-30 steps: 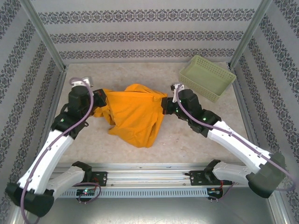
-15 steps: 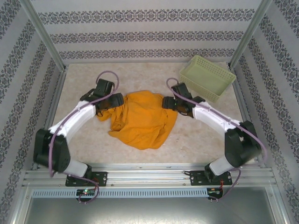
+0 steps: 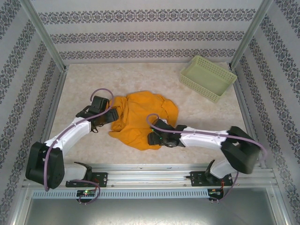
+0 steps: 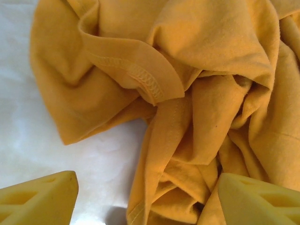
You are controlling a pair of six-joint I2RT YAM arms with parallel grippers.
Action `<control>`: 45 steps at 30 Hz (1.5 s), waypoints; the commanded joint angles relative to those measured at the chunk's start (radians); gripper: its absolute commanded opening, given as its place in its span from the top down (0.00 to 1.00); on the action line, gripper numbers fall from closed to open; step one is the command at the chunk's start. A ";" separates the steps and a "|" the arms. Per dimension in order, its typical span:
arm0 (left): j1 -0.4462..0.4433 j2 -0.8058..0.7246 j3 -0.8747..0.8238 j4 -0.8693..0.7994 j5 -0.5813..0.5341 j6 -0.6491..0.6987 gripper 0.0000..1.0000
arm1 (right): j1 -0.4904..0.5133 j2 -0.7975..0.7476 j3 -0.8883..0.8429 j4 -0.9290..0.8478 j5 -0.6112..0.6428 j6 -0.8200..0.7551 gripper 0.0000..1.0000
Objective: Fold the inside-out t-shirt
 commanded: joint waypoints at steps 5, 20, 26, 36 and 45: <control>0.023 0.102 0.075 0.068 0.058 -0.032 0.34 | -0.047 0.069 0.036 -0.038 0.096 0.035 0.90; -0.185 -0.087 -0.171 0.075 0.138 -0.146 0.49 | -0.198 -0.222 -0.033 -0.124 0.129 -0.052 1.00; -0.308 -0.014 -0.182 0.148 0.121 -0.207 0.55 | -0.198 -0.210 -0.025 -0.125 0.129 -0.048 1.00; -0.124 -0.071 -0.118 0.066 0.083 -0.100 1.00 | -0.357 -0.384 -0.024 -0.220 0.081 -0.129 1.00; -0.019 -0.455 0.006 -0.051 -0.138 -0.024 1.00 | -0.550 -0.516 0.027 -0.259 -0.055 -0.216 1.00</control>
